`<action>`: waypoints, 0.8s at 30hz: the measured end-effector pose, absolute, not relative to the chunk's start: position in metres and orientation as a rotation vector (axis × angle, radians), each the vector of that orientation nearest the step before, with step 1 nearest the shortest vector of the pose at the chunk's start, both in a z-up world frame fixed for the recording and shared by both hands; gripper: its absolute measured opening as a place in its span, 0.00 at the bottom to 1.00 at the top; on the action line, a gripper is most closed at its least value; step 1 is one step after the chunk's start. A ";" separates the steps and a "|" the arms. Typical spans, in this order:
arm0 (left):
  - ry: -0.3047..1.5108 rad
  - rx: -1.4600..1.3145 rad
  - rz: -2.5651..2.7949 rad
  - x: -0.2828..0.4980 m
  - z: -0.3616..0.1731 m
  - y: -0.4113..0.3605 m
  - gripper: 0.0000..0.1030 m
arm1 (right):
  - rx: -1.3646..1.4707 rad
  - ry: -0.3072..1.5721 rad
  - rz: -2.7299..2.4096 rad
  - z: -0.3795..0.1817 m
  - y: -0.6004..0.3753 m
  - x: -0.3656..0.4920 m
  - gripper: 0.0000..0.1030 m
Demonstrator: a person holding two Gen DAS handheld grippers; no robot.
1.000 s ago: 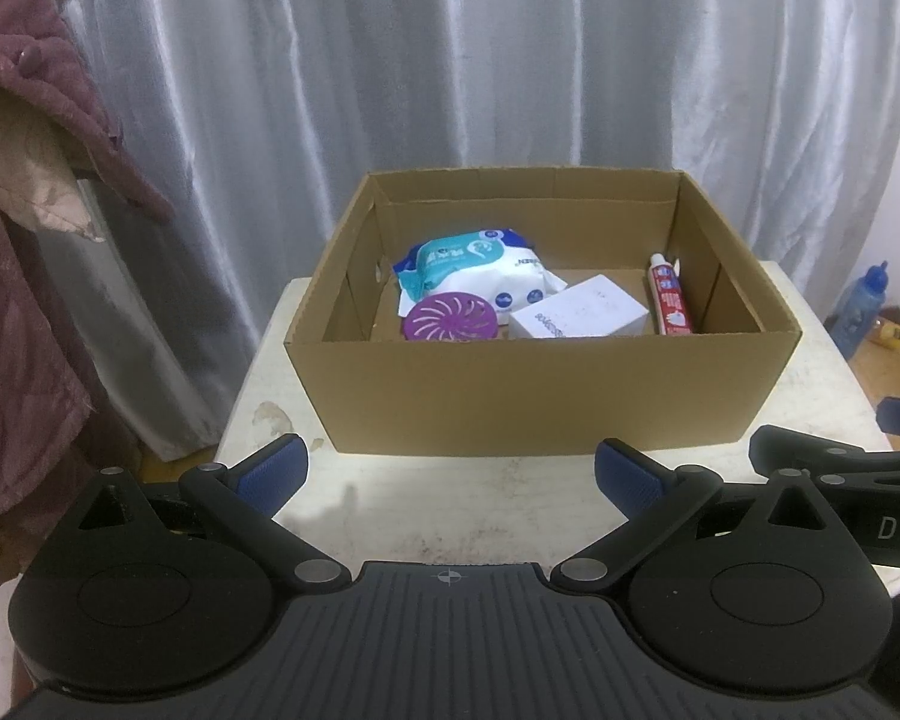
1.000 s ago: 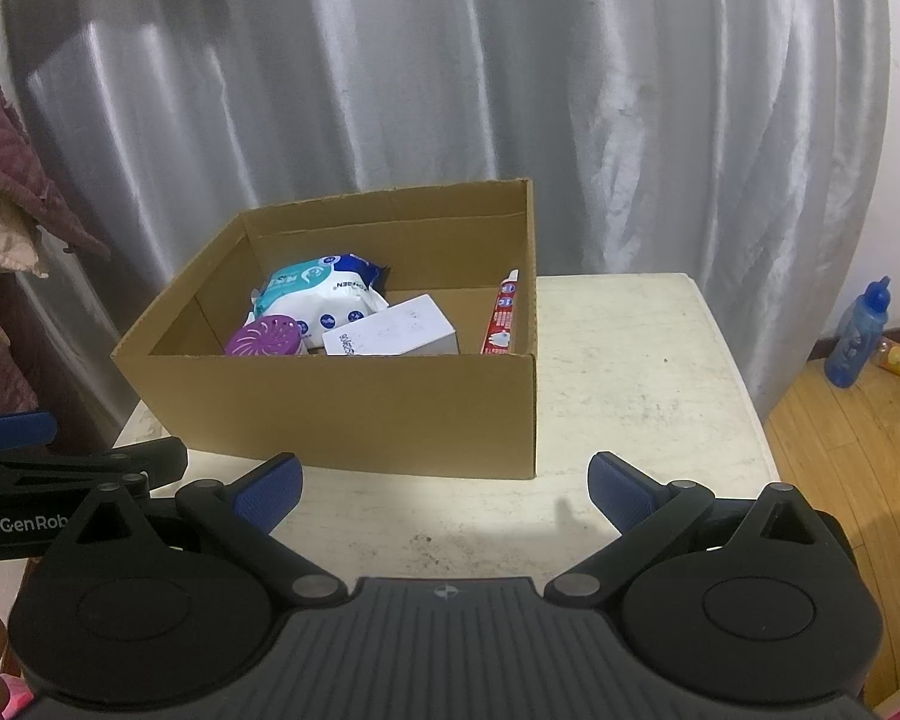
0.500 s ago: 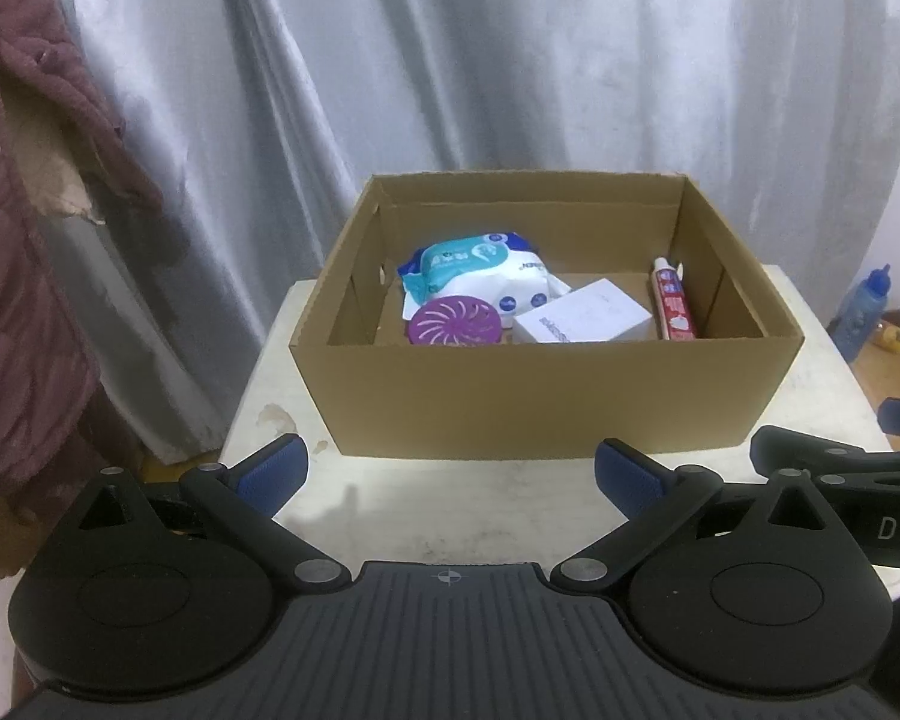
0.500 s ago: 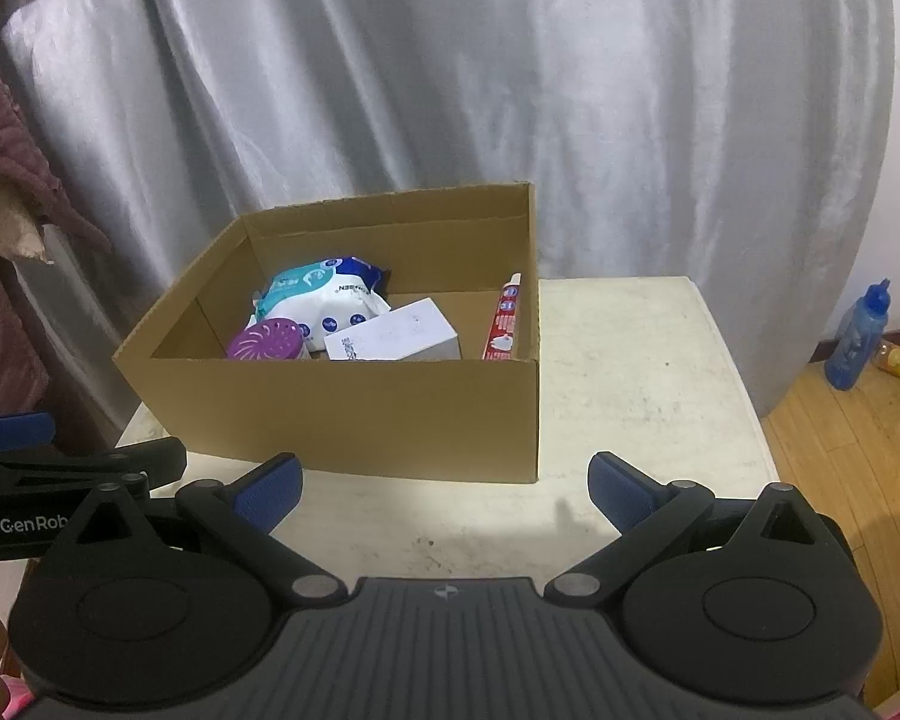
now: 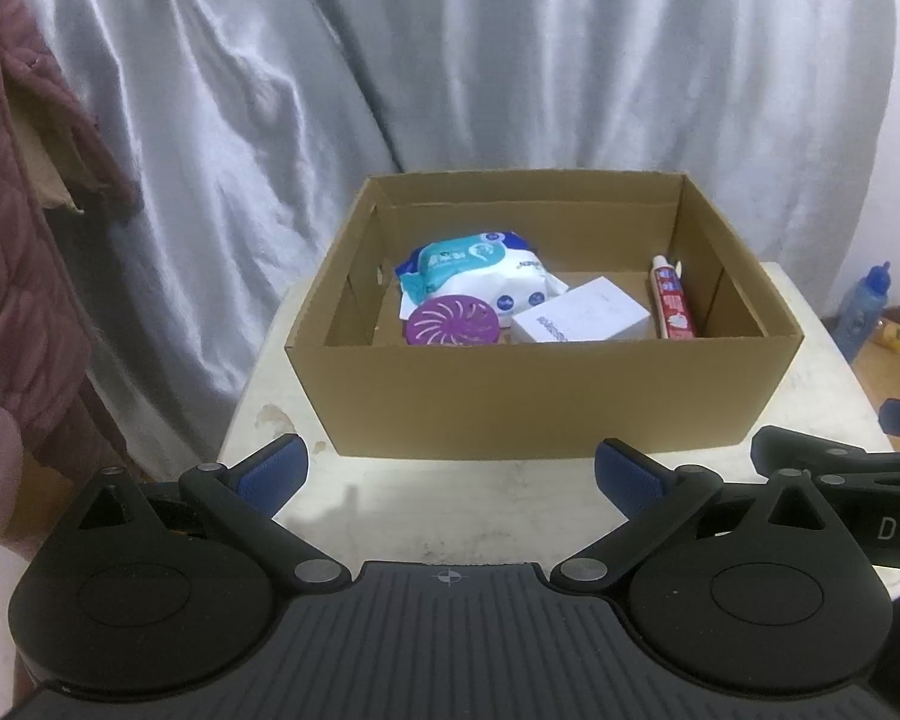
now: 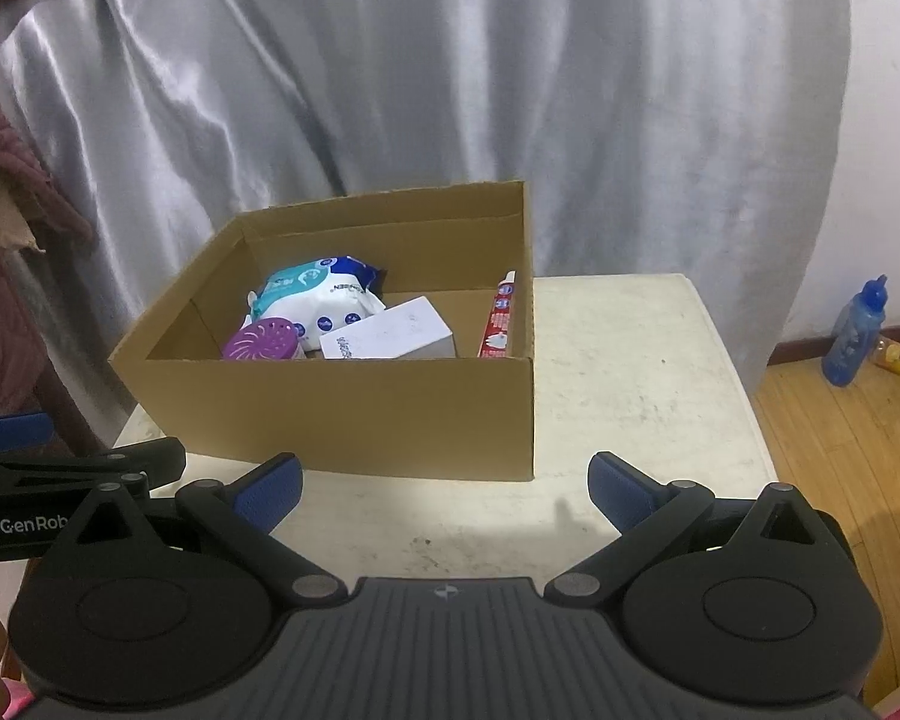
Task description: Organize objects
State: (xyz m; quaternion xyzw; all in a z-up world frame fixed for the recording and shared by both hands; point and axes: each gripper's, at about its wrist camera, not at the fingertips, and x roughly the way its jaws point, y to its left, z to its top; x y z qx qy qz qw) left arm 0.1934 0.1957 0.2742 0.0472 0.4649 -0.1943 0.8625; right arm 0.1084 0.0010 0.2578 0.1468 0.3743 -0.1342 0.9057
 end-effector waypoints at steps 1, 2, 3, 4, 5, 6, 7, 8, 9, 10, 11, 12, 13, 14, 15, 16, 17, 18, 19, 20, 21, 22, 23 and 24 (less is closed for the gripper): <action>0.974 0.099 -0.408 0.194 0.274 0.196 0.99 | 0.304 0.773 -0.277 0.258 0.001 0.108 1.00; 0.973 0.100 -0.408 0.193 0.274 0.195 0.99 | 0.305 0.773 -0.278 0.257 0.000 0.108 1.00; 0.974 0.101 -0.409 0.193 0.274 0.195 0.99 | 0.305 0.773 -0.278 0.257 0.000 0.108 1.00; 0.974 0.101 -0.409 0.193 0.274 0.195 0.99 | 0.305 0.773 -0.278 0.257 0.000 0.108 1.00; 0.974 0.102 -0.409 0.193 0.274 0.195 0.99 | 0.305 0.773 -0.278 0.257 0.000 0.108 1.00; 0.974 0.102 -0.409 0.193 0.273 0.195 0.99 | 0.305 0.773 -0.277 0.257 0.000 0.108 1.00; 0.975 0.102 -0.409 0.194 0.273 0.195 0.99 | 0.305 0.773 -0.278 0.257 0.000 0.108 1.00; 0.974 0.102 -0.409 0.193 0.273 0.195 0.99 | 0.306 0.773 -0.278 0.257 -0.001 0.108 1.00; 0.973 0.102 -0.409 0.193 0.273 0.195 0.99 | 0.306 0.773 -0.278 0.257 -0.001 0.108 1.00; 0.974 0.102 -0.409 0.194 0.273 0.195 0.99 | 0.305 0.773 -0.278 0.257 -0.001 0.108 1.00; 0.974 0.103 -0.409 0.193 0.273 0.194 0.99 | 0.306 0.774 -0.278 0.257 -0.001 0.108 1.00; 0.973 0.103 -0.409 0.193 0.273 0.194 0.99 | 0.306 0.774 -0.278 0.257 -0.001 0.108 1.00; 0.974 0.103 -0.409 0.193 0.273 0.194 0.99 | 0.305 0.774 -0.277 0.257 -0.001 0.108 1.00; 0.974 0.103 -0.409 0.193 0.273 0.194 0.99 | 0.305 0.774 -0.277 0.257 -0.001 0.108 1.00; 0.974 0.103 -0.408 0.193 0.273 0.194 0.99 | 0.305 0.774 -0.278 0.257 -0.001 0.108 1.00; 0.973 0.103 -0.408 0.193 0.273 0.194 0.99 | 0.306 0.773 -0.278 0.257 -0.001 0.108 1.00; 0.973 0.103 -0.409 0.193 0.273 0.194 0.99 | 0.306 0.773 -0.277 0.257 -0.001 0.108 1.00; 0.974 0.103 -0.409 0.193 0.273 0.194 0.99 | 0.306 0.774 -0.278 0.257 -0.001 0.108 1.00; 0.974 0.103 -0.409 0.193 0.273 0.194 0.99 | 0.307 0.774 -0.278 0.257 -0.001 0.109 1.00; 0.974 0.104 -0.409 0.193 0.273 0.194 0.99 | 0.306 0.774 -0.277 0.257 -0.001 0.108 1.00; 0.974 0.104 -0.410 0.193 0.273 0.194 0.99 | 0.305 0.774 -0.277 0.257 -0.001 0.108 1.00; 0.973 0.104 -0.409 0.193 0.273 0.194 0.99 | 0.305 0.774 -0.277 0.257 -0.001 0.108 1.00; 0.973 0.104 -0.409 0.193 0.273 0.194 0.99 | 0.305 0.774 -0.278 0.257 -0.001 0.109 1.00; 0.973 0.104 -0.409 0.193 0.273 0.194 0.99 | 0.306 0.774 -0.278 0.257 -0.001 0.109 1.00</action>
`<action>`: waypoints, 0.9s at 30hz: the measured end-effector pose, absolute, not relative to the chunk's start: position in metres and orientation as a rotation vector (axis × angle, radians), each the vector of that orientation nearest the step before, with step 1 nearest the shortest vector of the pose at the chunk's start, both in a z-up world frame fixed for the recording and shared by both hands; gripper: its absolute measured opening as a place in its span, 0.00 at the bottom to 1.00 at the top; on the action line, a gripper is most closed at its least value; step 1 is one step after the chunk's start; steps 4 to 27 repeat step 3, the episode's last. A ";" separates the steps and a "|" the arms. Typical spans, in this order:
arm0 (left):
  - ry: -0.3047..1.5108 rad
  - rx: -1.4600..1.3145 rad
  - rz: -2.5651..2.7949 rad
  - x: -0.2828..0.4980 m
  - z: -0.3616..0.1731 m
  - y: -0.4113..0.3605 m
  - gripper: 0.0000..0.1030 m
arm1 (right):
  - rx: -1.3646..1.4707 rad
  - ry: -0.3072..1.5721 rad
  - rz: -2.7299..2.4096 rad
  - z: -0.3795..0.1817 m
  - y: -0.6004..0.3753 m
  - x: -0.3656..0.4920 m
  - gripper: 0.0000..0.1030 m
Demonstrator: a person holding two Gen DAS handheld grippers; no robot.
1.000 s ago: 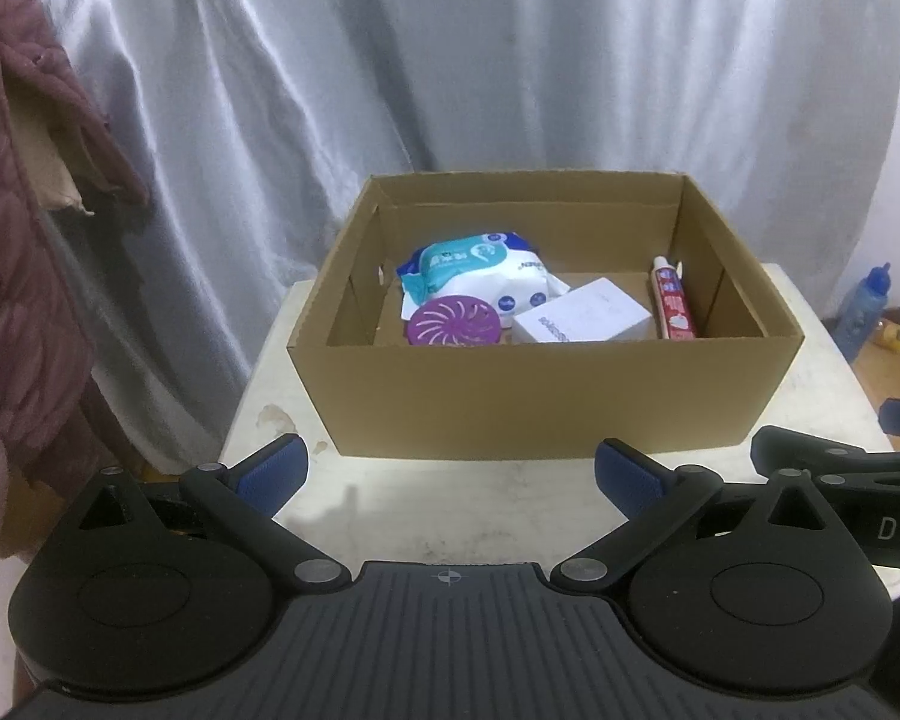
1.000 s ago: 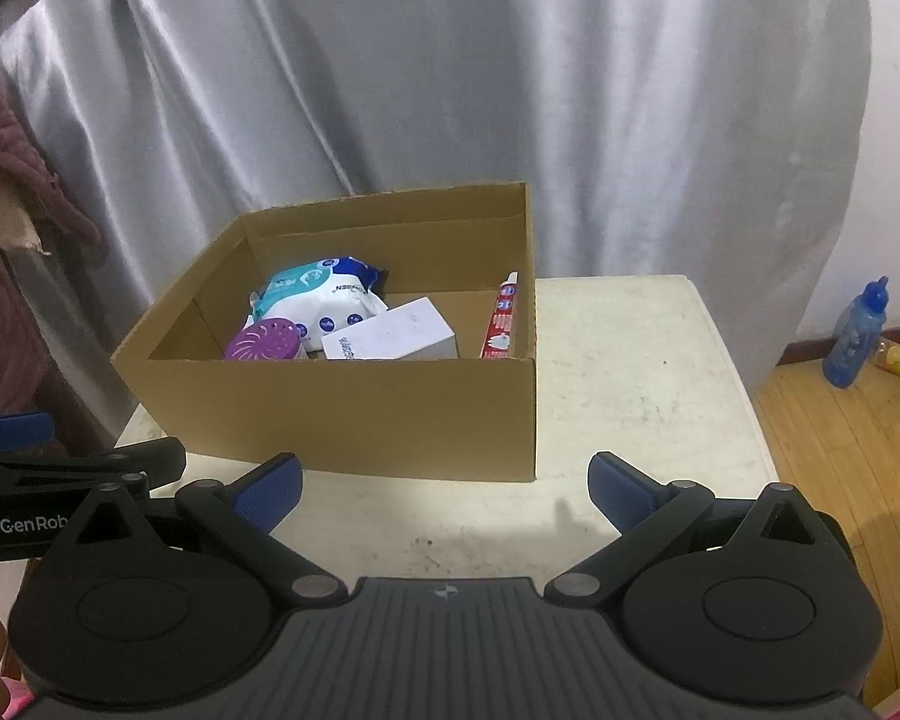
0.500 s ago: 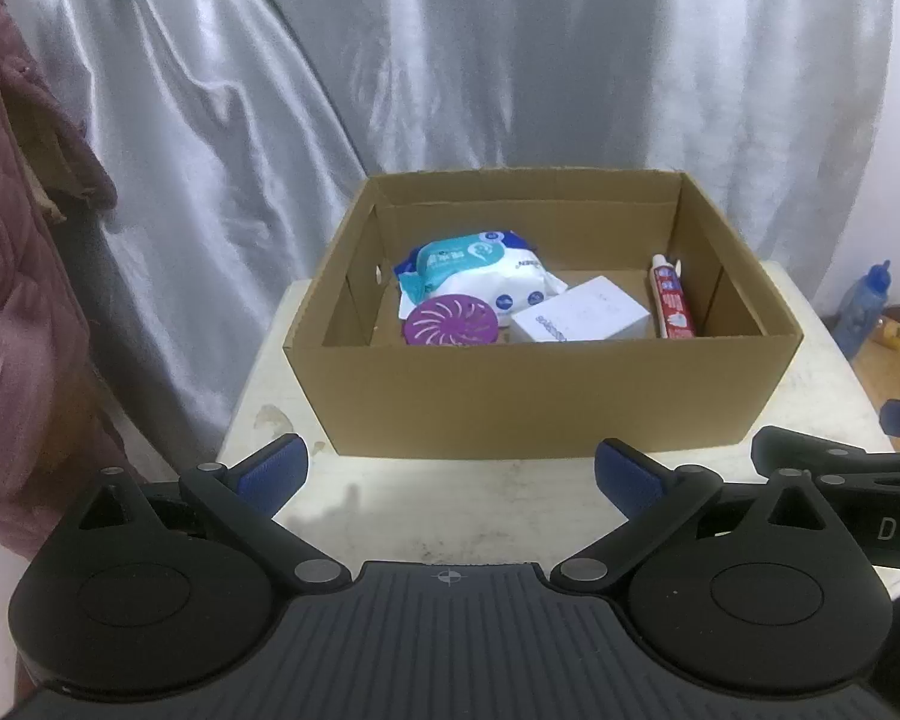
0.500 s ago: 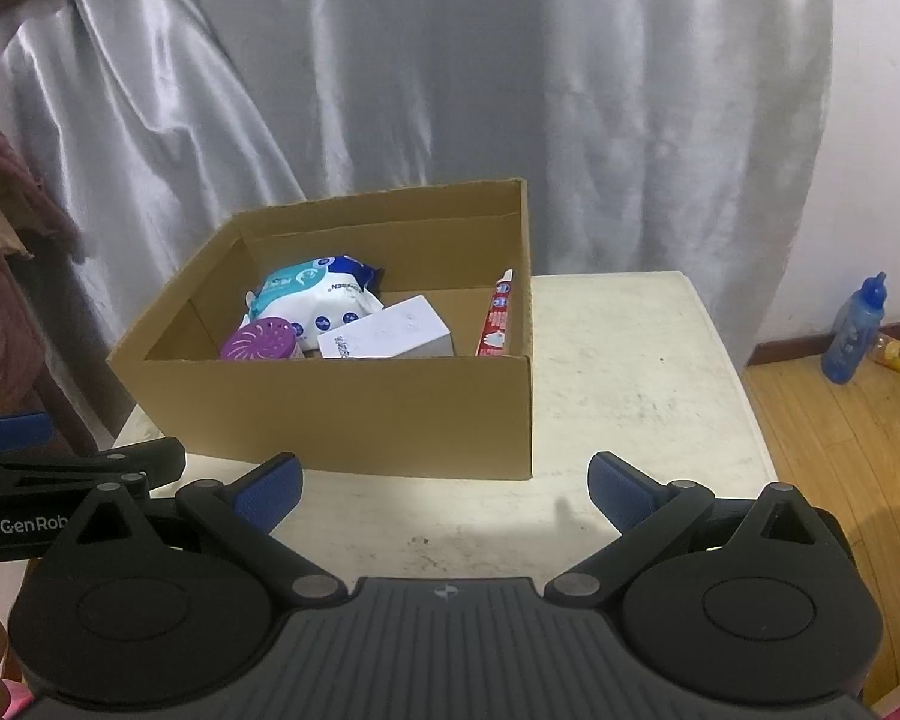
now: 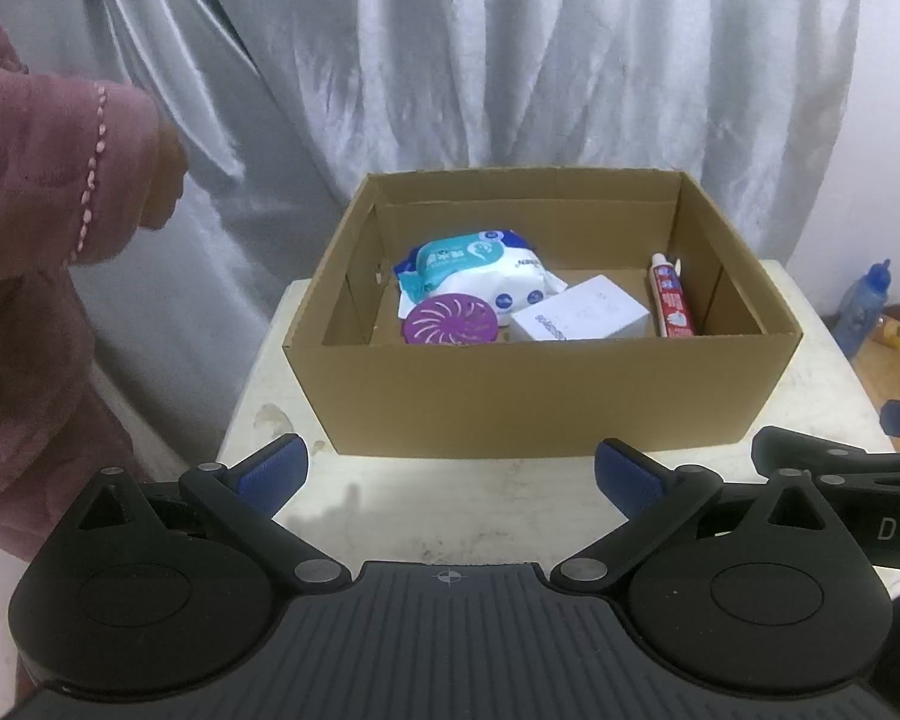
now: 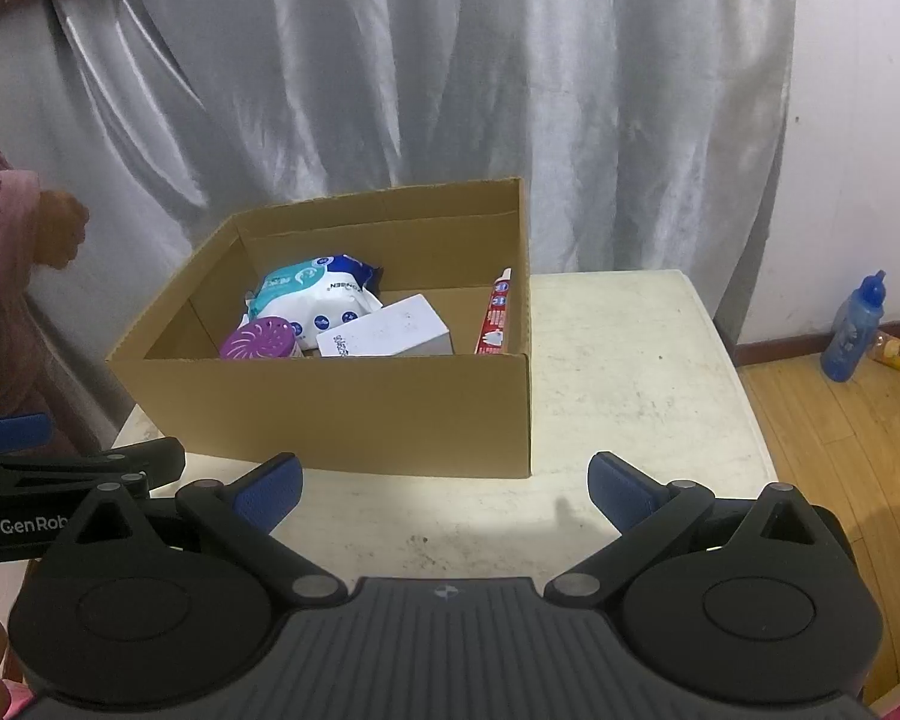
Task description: Organize objects
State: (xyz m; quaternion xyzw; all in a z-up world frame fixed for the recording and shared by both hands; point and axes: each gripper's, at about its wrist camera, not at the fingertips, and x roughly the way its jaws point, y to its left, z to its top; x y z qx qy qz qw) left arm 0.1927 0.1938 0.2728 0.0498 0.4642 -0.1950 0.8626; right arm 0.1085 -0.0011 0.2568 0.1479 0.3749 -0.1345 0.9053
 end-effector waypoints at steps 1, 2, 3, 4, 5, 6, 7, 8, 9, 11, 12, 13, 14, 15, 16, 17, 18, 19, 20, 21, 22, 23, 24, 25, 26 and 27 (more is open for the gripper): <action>0.974 0.104 -0.409 0.192 0.273 0.194 0.99 | 0.306 0.775 -0.278 0.257 -0.001 0.109 1.00; 0.974 0.104 -0.409 0.193 0.273 0.194 0.99 | 0.306 0.774 -0.277 0.257 -0.001 0.109 1.00; 0.974 0.104 -0.409 0.192 0.273 0.194 0.99 | 0.306 0.775 -0.277 0.257 -0.001 0.109 1.00; 0.974 0.104 -0.409 0.192 0.273 0.194 0.99 | 0.306 0.775 -0.277 0.257 -0.001 0.109 1.00; 0.974 0.104 -0.409 0.192 0.273 0.194 0.99 | 0.306 0.775 -0.277 0.257 -0.001 0.109 1.00; 0.974 0.104 -0.409 0.192 0.273 0.194 0.99 | 0.306 0.775 -0.277 0.257 -0.001 0.109 1.00; 0.974 0.104 -0.409 0.192 0.273 0.194 0.99 | 0.306 0.775 -0.277 0.257 -0.001 0.109 1.00; 0.974 0.104 -0.409 0.192 0.273 0.194 0.99 | 0.306 0.775 -0.277 0.257 -0.001 0.109 1.00; 0.974 0.104 -0.409 0.192 0.273 0.194 0.99 | 0.306 0.775 -0.277 0.257 -0.001 0.109 1.00; 0.974 0.104 -0.409 0.192 0.273 0.194 0.99 | 0.306 0.775 -0.277 0.257 -0.001 0.109 1.00; 0.974 0.104 -0.409 0.192 0.273 0.194 0.99 | 0.306 0.775 -0.277 0.257 -0.001 0.109 1.00; 0.974 0.104 -0.409 0.192 0.273 0.194 0.99 | 0.306 0.775 -0.277 0.257 -0.001 0.109 1.00; 0.974 0.104 -0.409 0.192 0.273 0.194 0.99 | 0.306 0.775 -0.277 0.257 -0.001 0.109 1.00; 0.974 0.104 -0.409 0.192 0.273 0.194 0.99 | 0.306 0.775 -0.277 0.257 -0.001 0.109 1.00; 0.974 0.104 -0.409 0.192 0.273 0.194 0.99 | 0.306 0.775 -0.277 0.257 -0.001 0.109 1.00; 0.974 0.104 -0.409 0.192 0.273 0.194 0.99 | 0.306 0.775 -0.277 0.257 -0.001 0.109 1.00; 0.974 0.104 -0.409 0.192 0.273 0.194 0.99 | 0.306 0.775 -0.277 0.257 -0.001 0.109 1.00; 0.974 0.104 -0.409 0.192 0.273 0.194 0.99 | 0.306 0.775 -0.277 0.257 -0.001 0.109 1.00; 0.974 0.104 -0.409 0.192 0.273 0.194 0.99 | 0.306 0.775 -0.277 0.257 -0.001 0.109 1.00; 0.974 0.104 -0.409 0.192 0.273 0.194 0.99 | 0.306 0.775 -0.277 0.257 -0.001 0.109 1.00; 0.974 0.104 -0.409 0.192 0.273 0.194 0.99 | 0.306 0.775 -0.277 0.257 -0.001 0.109 1.00; 0.974 0.104 -0.409 0.192 0.273 0.194 0.99 | 0.306 0.775 -0.277 0.257 -0.001 0.109 1.00; 0.974 0.104 -0.409 0.192 0.273 0.194 0.99 | 0.306 0.775 -0.277 0.257 -0.001 0.109 1.00; 0.974 0.104 -0.409 0.192 0.273 0.194 0.99 | 0.306 0.775 -0.277 0.257 -0.001 0.109 1.00; 0.974 0.104 -0.409 0.192 0.273 0.194 0.99 | 0.306 0.775 -0.277 0.257 -0.001 0.109 1.00; 0.974 0.104 -0.409 0.192 0.273 0.194 0.99 | 0.306 0.775 -0.277 0.257 -0.001 0.109 1.00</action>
